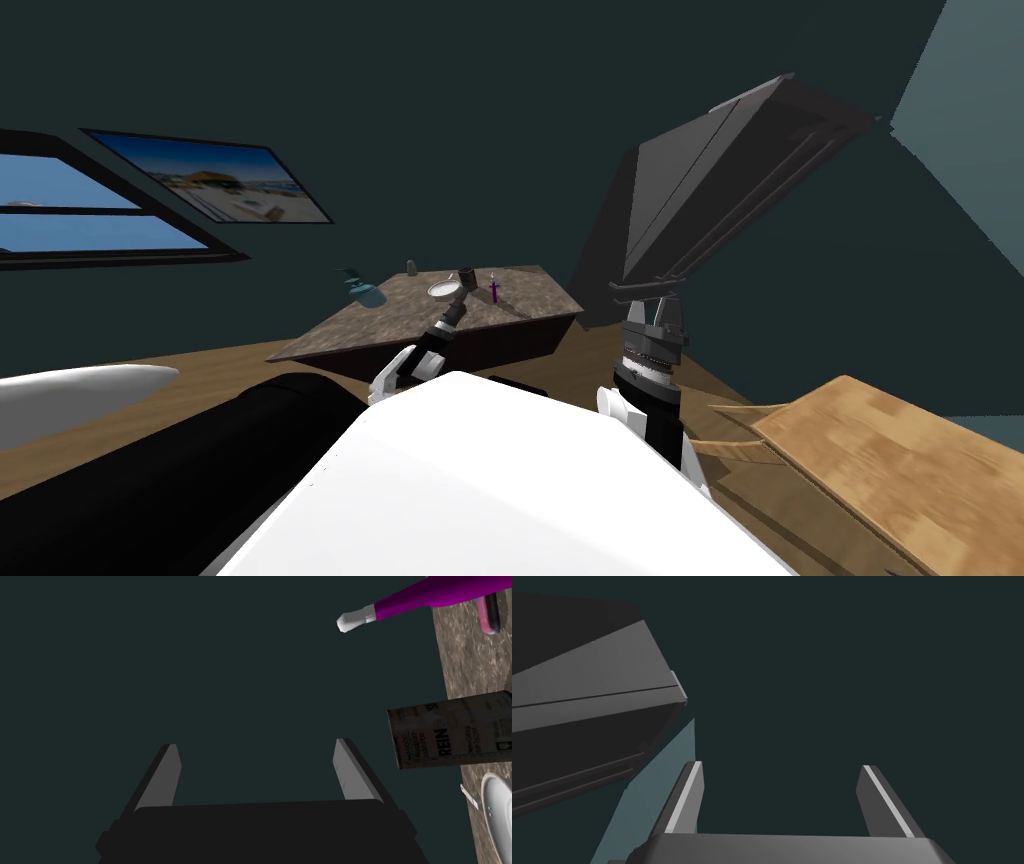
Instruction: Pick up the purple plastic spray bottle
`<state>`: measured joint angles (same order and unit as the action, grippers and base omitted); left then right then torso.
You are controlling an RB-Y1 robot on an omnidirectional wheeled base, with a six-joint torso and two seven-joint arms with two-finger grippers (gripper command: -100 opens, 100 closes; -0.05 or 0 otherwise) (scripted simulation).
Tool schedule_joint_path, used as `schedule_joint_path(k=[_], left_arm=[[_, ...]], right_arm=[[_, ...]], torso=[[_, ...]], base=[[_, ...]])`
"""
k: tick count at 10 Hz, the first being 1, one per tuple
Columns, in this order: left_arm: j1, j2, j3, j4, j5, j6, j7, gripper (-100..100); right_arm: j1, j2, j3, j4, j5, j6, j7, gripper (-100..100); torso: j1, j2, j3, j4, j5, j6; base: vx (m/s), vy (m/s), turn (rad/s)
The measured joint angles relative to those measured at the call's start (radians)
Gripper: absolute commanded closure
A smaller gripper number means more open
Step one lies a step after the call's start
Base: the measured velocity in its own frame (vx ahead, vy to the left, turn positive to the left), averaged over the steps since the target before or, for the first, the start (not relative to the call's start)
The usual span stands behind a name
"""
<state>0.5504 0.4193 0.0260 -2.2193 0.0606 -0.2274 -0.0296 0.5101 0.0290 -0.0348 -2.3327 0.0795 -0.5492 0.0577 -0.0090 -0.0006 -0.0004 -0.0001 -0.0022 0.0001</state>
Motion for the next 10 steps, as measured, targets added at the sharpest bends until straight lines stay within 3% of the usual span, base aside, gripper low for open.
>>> schedule_joint_path(k=[3, 5, 6, 10], left_arm=[[0.034, 0.080, 0.005, 0.021, 0.007, 0.056, -0.013, -100], [0.045, 0.154, 0.023, 0.048, 0.023, 0.092, -0.009, -100], [0.066, 0.186, 0.028, 0.049, 0.025, 0.118, -0.014, -100], [0.078, 0.283, 0.033, 0.085, 0.033, 0.201, -0.029, -100]], right_arm=[[0.000, 0.000, 0.000, 0.000, 0.000, 0.000, 0.000, 0], [0.000, 0.000, 0.000, 0.000, 0.000, 0.000, 0.000, 0], [0.000, 0.000, 0.000, 0.000, 0.000, 0.000, 0.000, 0], [0.000, 0.000, 0.000, 0.000, 0.000, 0.000, 0.000, 0]], torso=[[-0.001, -0.001, 0.000, 0.000, 0.000, 0.000], [-0.001, -0.001, 0.000, 0.000, 0.000, 0.000], [-0.004, -0.001, 0.000, 0.000, -0.001, 0.000], [0.003, -0.002, -0.001, 0.000, 0.000, 0.000]], base=[[0.014, -0.162, 0.011], [0.018, -0.185, -0.010], [0.011, -0.132, 0.010], [0.032, -0.100, -0.034]])
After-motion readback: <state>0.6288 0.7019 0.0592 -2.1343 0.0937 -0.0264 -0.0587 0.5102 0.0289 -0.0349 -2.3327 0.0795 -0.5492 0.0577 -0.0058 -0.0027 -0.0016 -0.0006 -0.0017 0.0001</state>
